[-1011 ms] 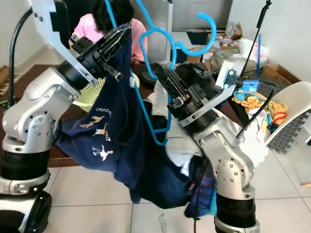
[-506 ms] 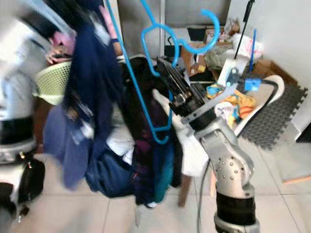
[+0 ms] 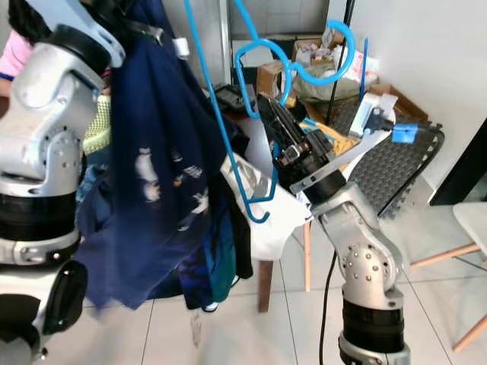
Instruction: Hang hanger
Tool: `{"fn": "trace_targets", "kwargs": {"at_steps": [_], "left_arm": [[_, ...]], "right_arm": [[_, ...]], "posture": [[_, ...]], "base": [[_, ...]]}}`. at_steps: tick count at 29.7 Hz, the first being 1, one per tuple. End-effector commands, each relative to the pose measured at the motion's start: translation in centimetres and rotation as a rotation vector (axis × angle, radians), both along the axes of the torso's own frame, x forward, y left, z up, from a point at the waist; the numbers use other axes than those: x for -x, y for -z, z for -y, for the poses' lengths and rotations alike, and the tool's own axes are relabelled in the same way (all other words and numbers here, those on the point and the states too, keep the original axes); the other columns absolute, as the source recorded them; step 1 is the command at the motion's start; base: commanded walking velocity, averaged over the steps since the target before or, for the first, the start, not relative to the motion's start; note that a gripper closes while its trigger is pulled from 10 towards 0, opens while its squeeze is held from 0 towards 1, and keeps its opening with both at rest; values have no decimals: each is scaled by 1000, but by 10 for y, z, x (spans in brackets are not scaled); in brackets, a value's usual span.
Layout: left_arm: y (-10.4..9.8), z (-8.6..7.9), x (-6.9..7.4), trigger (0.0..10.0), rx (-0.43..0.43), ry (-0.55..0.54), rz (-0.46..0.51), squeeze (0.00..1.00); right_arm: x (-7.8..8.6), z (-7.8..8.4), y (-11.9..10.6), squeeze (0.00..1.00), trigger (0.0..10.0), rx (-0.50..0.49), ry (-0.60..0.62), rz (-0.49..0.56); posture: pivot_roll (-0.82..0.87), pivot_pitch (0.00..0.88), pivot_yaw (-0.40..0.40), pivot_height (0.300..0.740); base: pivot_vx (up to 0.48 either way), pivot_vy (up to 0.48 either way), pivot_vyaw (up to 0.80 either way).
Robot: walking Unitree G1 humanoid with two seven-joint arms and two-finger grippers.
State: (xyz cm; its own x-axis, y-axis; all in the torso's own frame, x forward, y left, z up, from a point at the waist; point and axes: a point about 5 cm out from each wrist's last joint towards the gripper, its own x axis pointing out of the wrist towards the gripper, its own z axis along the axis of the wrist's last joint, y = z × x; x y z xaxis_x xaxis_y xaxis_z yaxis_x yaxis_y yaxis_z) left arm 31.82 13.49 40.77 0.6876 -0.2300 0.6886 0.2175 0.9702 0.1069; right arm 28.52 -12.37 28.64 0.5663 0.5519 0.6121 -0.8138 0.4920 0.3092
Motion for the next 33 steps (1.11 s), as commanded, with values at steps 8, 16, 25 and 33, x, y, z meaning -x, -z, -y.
{"fn": "trace_targets", "kwargs": {"at_steps": [8,16,25,33], "left_arm": [[21,20,-3,10000,-2,80,-55,0],[42,34,-9,10000,-25,161,-134,0],[107,32,-26,10000,-134,168,-349,0],[203,25,-15,10000,-352,172,-617,0]], "right_arm": [[-3,-3,6,0,10000,45,12,-21],[-20,11,21,0,10000,117,201,-138],[-34,41,59,0,10000,289,451,-327],[-17,92,101,0,10000,403,715,-492]], "posture": [[74,28,-22,740],[62,26,-19,740],[38,30,-24,740],[10,41,-26,740]], "base": [[-350,0,0],[-216,0,0],[0,0,-711],[0,0,-800]]}}
